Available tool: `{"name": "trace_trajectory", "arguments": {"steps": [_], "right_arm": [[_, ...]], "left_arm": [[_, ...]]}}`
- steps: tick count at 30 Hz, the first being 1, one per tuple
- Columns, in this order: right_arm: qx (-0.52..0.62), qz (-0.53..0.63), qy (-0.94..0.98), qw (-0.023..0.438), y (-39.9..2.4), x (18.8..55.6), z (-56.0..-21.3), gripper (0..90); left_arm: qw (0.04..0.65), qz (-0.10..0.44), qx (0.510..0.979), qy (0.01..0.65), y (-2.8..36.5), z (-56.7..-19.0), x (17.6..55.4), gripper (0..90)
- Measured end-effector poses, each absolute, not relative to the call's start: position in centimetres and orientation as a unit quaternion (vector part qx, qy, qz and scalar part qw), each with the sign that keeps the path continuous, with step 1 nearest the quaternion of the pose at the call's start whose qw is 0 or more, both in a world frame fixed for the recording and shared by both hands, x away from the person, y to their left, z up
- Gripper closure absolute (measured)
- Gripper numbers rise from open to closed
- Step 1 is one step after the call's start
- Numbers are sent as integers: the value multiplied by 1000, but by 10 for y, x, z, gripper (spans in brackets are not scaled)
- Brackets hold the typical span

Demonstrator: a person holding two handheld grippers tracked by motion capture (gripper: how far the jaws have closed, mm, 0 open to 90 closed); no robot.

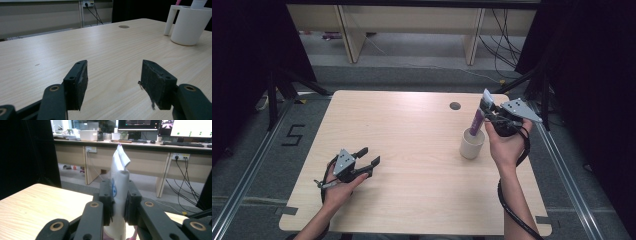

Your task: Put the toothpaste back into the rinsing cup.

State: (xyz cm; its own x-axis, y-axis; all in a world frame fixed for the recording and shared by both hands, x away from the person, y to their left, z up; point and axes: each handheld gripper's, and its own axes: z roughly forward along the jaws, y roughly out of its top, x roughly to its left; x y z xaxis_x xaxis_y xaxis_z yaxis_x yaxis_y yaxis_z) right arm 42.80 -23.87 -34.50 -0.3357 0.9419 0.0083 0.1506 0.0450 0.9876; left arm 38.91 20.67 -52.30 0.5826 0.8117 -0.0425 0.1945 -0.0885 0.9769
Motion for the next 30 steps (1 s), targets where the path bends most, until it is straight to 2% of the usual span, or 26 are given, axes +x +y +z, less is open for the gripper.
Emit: {"name": "trace_trajectory", "arguments": {"steps": [30], "right_arm": [[445,517,628,375,-238,434,-359,798]], "left_arm": [[568,273,686,365,207,-523,389,384]]}}
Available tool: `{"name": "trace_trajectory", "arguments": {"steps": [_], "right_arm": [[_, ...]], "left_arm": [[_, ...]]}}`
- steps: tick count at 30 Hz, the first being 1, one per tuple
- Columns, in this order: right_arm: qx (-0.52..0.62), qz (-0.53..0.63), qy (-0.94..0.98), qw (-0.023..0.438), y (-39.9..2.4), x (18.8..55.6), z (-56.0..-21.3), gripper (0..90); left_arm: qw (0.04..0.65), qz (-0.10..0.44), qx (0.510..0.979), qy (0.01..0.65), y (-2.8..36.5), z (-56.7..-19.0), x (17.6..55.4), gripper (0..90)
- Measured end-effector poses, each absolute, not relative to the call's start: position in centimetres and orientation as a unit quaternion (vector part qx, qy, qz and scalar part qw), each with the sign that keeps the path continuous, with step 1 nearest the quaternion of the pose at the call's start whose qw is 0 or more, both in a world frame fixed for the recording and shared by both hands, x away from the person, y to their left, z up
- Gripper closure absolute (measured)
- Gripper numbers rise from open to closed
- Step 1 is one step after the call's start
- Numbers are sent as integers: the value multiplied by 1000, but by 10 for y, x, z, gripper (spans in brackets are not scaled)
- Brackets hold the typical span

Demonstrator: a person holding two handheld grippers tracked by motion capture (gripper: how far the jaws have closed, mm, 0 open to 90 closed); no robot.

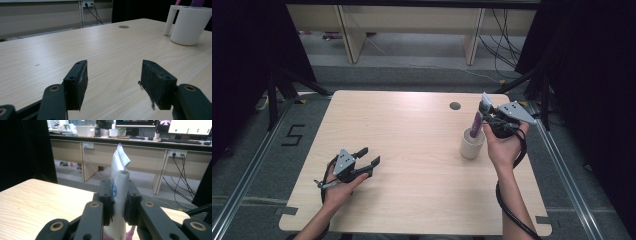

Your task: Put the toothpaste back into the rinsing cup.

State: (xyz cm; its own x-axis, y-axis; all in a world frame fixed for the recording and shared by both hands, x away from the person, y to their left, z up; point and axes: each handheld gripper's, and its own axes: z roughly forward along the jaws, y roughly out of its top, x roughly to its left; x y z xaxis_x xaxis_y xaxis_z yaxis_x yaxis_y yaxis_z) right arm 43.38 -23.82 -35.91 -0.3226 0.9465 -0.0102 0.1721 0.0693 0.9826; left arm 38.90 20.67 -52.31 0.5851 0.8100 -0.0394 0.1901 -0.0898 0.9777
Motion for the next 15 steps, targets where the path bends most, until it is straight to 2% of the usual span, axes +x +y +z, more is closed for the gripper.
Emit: {"name": "trace_trajectory", "arguments": {"steps": [15], "right_arm": [[450,512,626,379,-239,435,-369,798]], "left_arm": [[566,274,687,364,207,-523,389,383]]}}
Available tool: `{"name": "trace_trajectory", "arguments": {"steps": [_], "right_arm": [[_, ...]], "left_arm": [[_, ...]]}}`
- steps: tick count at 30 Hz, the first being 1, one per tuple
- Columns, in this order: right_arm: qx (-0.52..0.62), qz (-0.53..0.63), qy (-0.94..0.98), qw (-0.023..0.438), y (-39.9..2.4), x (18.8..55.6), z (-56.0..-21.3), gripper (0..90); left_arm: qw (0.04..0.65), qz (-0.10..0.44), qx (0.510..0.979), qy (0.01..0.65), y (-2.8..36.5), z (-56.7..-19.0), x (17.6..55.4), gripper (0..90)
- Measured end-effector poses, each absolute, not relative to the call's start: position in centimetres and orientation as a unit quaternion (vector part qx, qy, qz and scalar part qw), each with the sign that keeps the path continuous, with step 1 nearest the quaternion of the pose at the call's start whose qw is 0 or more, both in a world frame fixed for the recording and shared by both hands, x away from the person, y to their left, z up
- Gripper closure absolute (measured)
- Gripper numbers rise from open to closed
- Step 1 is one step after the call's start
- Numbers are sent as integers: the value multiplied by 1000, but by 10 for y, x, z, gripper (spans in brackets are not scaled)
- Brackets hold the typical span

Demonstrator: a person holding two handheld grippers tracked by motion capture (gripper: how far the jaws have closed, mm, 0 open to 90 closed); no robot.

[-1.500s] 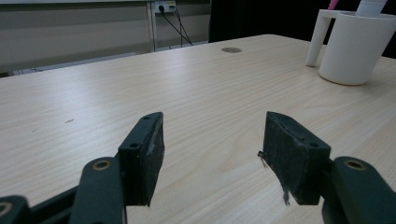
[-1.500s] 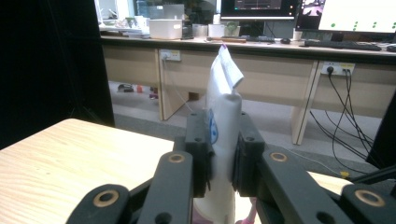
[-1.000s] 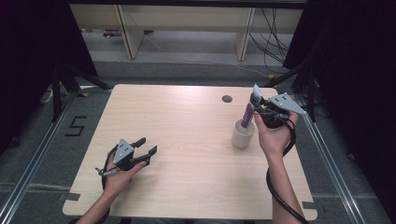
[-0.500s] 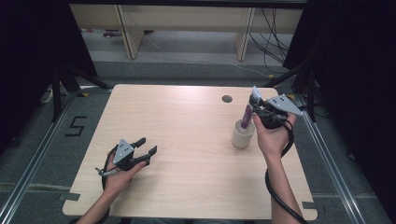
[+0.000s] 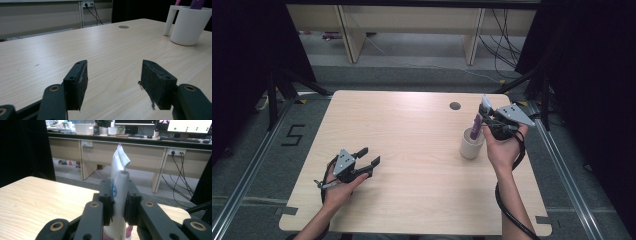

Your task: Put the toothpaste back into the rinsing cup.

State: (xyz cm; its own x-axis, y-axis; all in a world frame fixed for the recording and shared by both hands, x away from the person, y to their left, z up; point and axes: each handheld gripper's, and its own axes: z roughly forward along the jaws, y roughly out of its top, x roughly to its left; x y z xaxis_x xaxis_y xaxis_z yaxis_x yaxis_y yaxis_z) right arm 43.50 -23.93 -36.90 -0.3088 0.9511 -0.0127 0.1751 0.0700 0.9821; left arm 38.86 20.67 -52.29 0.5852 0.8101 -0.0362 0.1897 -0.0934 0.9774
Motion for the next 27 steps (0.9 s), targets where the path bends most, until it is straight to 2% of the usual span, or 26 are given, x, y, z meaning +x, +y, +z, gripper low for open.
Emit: {"name": "trace_trajectory", "arguments": {"steps": [27], "right_arm": [[463,497,637,365,-238,439,-404,797]], "left_arm": [[564,273,688,367,207,-523,387,383]]}}
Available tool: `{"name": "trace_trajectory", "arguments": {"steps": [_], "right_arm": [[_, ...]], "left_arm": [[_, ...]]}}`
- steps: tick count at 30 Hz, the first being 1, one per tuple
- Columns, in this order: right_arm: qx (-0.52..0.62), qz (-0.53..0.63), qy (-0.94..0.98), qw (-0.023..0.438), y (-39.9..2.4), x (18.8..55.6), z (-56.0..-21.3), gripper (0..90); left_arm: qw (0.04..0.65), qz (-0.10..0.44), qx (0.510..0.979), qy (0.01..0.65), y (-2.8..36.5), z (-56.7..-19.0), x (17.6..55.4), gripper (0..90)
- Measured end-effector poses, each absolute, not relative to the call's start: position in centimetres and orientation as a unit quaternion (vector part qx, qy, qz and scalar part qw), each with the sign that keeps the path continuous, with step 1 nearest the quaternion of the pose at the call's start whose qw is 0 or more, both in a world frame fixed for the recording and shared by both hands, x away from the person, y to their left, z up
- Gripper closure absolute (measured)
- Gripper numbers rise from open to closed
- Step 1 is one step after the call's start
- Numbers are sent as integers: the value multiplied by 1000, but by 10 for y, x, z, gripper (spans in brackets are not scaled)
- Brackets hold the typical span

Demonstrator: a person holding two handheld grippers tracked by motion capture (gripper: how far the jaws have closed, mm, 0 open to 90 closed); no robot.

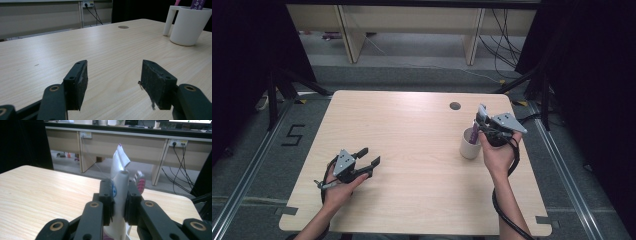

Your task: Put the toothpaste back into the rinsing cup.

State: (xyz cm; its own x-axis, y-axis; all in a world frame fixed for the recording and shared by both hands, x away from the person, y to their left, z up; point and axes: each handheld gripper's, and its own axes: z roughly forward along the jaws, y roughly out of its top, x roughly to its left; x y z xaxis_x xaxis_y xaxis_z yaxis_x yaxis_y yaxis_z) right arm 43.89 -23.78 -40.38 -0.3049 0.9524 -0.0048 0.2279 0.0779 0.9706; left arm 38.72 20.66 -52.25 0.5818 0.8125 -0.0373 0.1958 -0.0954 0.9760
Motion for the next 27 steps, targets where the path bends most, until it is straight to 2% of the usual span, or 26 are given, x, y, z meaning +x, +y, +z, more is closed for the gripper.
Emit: {"name": "trace_trajectory", "arguments": {"steps": [12,27], "right_arm": [[467,486,643,364,-238,441,-422,797],[454,486,644,379,-238,442,-426,790]], "left_arm": [[565,273,688,366,206,-523,387,383],[564,273,688,366,206,-523,387,383]]}}
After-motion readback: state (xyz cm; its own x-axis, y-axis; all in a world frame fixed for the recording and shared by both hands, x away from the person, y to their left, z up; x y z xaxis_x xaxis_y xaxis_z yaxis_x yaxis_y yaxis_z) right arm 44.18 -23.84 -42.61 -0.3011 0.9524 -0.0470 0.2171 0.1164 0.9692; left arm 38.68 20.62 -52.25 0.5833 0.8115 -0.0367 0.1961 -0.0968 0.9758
